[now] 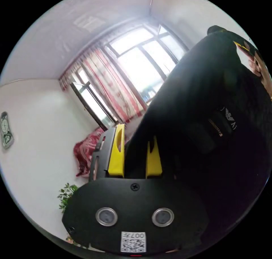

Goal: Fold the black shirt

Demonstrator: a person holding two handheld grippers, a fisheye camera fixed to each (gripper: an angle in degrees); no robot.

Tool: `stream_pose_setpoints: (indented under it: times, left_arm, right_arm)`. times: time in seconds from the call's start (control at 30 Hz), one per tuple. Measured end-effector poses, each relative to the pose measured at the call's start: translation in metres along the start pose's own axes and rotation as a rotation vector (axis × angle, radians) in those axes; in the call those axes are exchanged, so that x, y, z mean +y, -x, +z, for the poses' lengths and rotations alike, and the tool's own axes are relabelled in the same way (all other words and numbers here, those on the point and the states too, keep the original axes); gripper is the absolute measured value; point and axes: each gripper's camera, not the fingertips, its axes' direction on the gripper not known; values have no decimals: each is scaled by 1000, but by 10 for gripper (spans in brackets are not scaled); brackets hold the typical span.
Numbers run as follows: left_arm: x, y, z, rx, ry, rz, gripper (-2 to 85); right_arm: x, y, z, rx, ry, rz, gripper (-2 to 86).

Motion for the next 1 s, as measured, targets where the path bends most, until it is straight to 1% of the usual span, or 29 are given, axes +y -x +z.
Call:
stream_pose_setpoints:
  times: [0.07,0.1,0.13,0.17,0.2,0.23,0.27,0.37,0.43,0.5,0.63,0.7,0.73,0.77,0.8,0.83,0.87,0.9,0.97,1.0]
  left_arm:
    - [21,-10,105,130,346,-52,142]
    - [32,-12,124,149,418,-77,138]
    - [58,-15,147,175,487,-116,132]
    - [87,-20,161,167,540,-145,114]
    - [103,-23,167,153,575,-159,105]
    - [135,-30,179,140,658,-177,100]
    - [165,-40,190,176,755,-182,99]
    - [223,-64,207,307,955,-175,110]
    - [238,-72,215,328,1016,-153,115]
    - [240,-73,228,309,1051,-127,123]
    - [225,-65,284,318,1113,-109,128]
    - [224,-66,315,374,1199,-99,107]
    - [215,-61,328,479,1202,-97,81]
    - [206,-57,340,524,1229,-73,73]
    - [202,-54,345,550,1240,-45,69]
    - [191,-46,351,580,1237,1,56]
    - [179,-32,354,597,1216,34,49]
    - [172,-23,355,613,1209,45,47]
    - [143,28,361,679,1167,31,43]
    - [135,43,362,687,1153,17,43]
  right_arm:
    - [76,-48,96,-11,358,136,48]
    - [101,-60,114,-29,456,185,47]
    - [155,-82,136,-90,597,277,46]
    - [213,-98,143,-128,678,341,46]
    - [241,-104,143,-112,722,365,46]
    - [297,-113,142,-41,830,392,47]
    - [350,-121,140,25,950,419,48]
    - [450,-134,138,89,1150,511,54]
    - [484,-141,148,114,1203,545,59]
    - [505,-145,169,122,1220,546,64]
    - [549,-136,246,133,1280,410,68]
    - [577,-127,283,142,1353,354,64]
    - [598,-121,307,140,1431,339,59]
    - [619,-115,326,186,1518,324,48]
    - [618,-111,331,248,1489,273,43]
    - [623,-101,343,249,1500,203,32]
    - [631,-96,356,216,1564,152,24]
    - [631,-95,359,215,1579,117,22]
    - [607,-111,356,387,1489,-42,18]
    - [600,-121,353,447,1465,-59,19]
